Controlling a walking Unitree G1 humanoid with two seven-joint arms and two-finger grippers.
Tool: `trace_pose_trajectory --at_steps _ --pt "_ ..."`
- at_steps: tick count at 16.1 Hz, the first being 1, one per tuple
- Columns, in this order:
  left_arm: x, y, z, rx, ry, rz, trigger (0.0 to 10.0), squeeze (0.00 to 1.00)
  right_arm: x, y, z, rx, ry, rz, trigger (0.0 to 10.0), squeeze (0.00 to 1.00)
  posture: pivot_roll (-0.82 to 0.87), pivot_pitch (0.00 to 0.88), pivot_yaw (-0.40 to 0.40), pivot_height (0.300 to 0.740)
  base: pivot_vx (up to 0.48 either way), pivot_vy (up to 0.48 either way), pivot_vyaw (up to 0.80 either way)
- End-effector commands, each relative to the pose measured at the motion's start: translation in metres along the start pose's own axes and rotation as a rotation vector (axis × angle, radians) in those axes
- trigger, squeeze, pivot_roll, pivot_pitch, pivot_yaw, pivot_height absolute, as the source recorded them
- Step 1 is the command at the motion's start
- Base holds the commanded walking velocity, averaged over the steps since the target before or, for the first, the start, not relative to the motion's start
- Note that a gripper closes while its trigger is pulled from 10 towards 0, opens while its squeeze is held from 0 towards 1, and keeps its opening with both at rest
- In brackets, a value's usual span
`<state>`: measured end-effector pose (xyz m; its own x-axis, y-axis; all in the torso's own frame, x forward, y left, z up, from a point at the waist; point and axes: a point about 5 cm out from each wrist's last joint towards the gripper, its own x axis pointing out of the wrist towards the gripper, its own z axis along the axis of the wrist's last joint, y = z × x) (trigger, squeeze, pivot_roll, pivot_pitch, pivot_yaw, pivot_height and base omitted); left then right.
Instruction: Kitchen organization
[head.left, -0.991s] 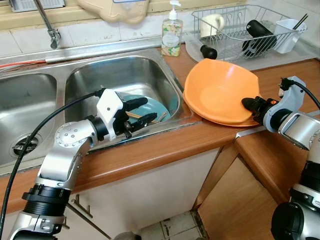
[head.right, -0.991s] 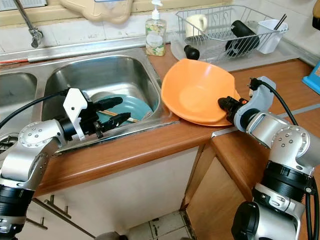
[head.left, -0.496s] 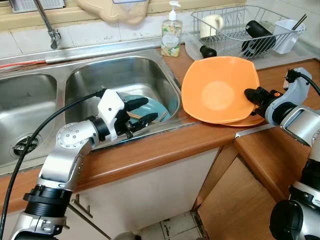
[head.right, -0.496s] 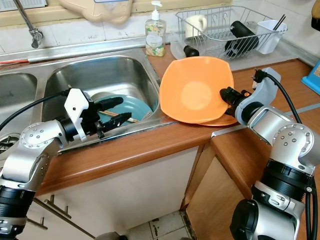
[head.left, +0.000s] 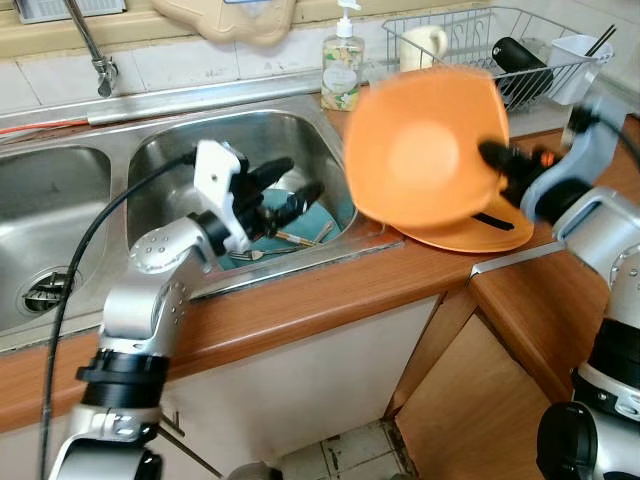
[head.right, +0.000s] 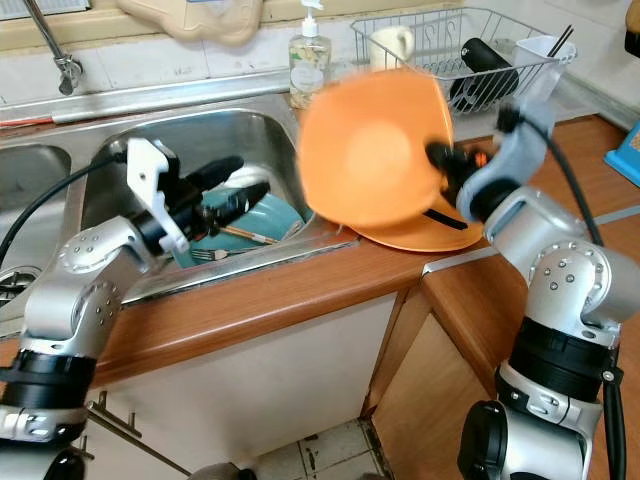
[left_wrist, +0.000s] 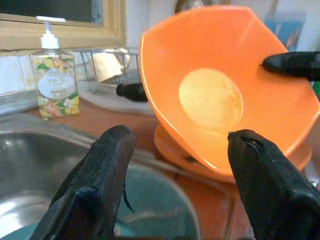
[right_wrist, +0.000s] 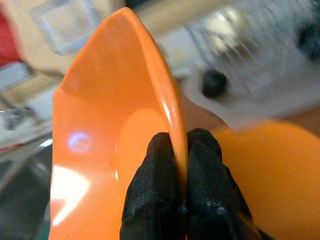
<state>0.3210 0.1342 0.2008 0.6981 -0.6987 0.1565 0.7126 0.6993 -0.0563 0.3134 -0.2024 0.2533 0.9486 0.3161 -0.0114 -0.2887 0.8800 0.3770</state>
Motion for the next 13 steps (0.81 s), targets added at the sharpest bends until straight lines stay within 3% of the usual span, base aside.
trace_pose_trajectory --at_steps 1,5,9,10,12,13 --pt "0.001 0.005 0.005 -0.039 -0.019 0.024 10.0 0.0 -0.002 0.021 0.014 -0.047 -0.066 0.129 0.0 0.0 -0.11 0.0 0.044 0.74 0.0 0.0 0.0" --pt "0.005 0.01 -0.002 -0.15 -0.024 0.039 10.0 0.0 -0.008 0.046 0.011 -0.062 -0.084 0.321 0.0 0.0 -0.11 0.0 0.052 0.74 0.0 0.0 0.0" --pt "0.007 0.013 -0.006 -0.179 -0.017 0.064 10.0 0.0 -0.013 0.055 0.007 -0.025 -0.102 0.413 0.1 0.0 -0.11 0.0 0.061 0.74 0.0 0.0 0.0" --pt "0.007 0.012 -0.004 -0.209 -0.042 0.056 8.0 0.0 -0.013 0.056 0.005 -0.024 -0.099 0.411 0.0 0.0 -0.11 0.0 0.062 0.74 0.0 0.0 0.0" --pt "0.007 0.011 0.001 -0.257 -0.079 0.031 0.0 0.0 -0.011 0.055 0.003 -0.024 -0.098 0.396 0.0 0.0 -0.11 0.0 0.065 0.74 0.0 0.0 0.0" --pt "0.007 0.01 0.002 -0.269 -0.086 0.02 0.0 0.0 -0.011 0.055 0.003 -0.024 -0.1 0.388 0.0 0.0 -0.11 0.0 0.065 0.74 0.0 0.0 0.0"
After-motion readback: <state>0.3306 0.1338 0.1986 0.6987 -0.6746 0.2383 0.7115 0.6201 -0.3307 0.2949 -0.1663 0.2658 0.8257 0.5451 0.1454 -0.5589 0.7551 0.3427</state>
